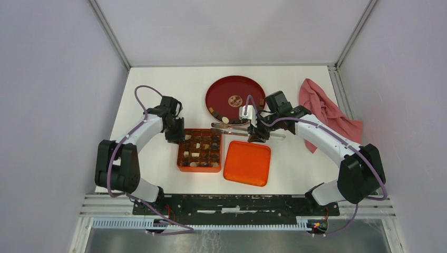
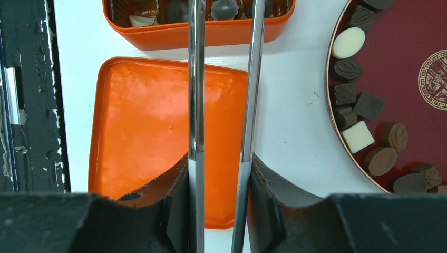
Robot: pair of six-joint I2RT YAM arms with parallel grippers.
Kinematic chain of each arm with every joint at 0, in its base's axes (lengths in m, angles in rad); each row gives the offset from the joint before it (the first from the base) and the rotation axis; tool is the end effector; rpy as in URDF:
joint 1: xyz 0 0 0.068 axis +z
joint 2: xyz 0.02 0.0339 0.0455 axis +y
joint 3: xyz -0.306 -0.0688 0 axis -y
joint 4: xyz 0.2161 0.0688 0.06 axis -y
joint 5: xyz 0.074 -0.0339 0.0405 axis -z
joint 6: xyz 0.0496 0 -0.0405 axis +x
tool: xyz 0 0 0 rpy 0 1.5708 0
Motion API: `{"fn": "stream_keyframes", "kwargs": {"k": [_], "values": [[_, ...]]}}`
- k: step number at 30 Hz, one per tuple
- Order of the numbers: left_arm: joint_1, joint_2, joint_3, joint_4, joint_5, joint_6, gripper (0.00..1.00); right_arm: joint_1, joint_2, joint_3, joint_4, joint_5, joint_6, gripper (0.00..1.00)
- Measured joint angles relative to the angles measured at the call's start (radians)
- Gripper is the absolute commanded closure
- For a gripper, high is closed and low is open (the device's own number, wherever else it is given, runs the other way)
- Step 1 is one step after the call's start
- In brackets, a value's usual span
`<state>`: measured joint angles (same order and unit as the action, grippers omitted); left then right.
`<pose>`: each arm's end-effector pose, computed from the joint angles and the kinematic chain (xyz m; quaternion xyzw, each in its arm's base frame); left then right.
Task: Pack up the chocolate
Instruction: Pick up the packing box from the center of the board.
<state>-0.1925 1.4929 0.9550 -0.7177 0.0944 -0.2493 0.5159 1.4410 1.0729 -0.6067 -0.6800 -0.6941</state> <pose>0.2452 -0.0526 0.2421 -0.0206 0.9863 -0.0798 0.1428 0.2167 0.1587 0.3020 -0.5931 0.6856 0.2929 0.3041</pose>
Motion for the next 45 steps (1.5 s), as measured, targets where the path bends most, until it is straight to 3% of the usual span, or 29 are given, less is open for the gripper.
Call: {"fn": "stream_keyframes", "kwargs": {"k": [10,16,24,35,45], "values": [[-0.034,0.031,0.0,-0.01,-0.068,-0.001,0.74,-0.001,0.0,0.0,0.0,0.0,0.001,0.6],[-0.052,0.031,0.0,-0.008,-0.092,-0.001,0.98,-0.004,0.0,0.0,0.0,-0.001,0.001,0.6],[-0.06,-0.005,-0.019,0.013,-0.108,-0.001,0.98,-0.021,0.0,0.0,-0.001,-0.006,0.002,0.6],[-0.069,-0.441,-0.121,0.124,-0.183,0.0,0.98,-0.154,-0.021,0.0,-0.003,-0.029,0.041,0.6],[-0.074,-0.582,-0.175,0.177,-0.199,0.002,0.98,-0.3,-0.056,0.0,0.0,-0.047,0.069,0.6]]}}
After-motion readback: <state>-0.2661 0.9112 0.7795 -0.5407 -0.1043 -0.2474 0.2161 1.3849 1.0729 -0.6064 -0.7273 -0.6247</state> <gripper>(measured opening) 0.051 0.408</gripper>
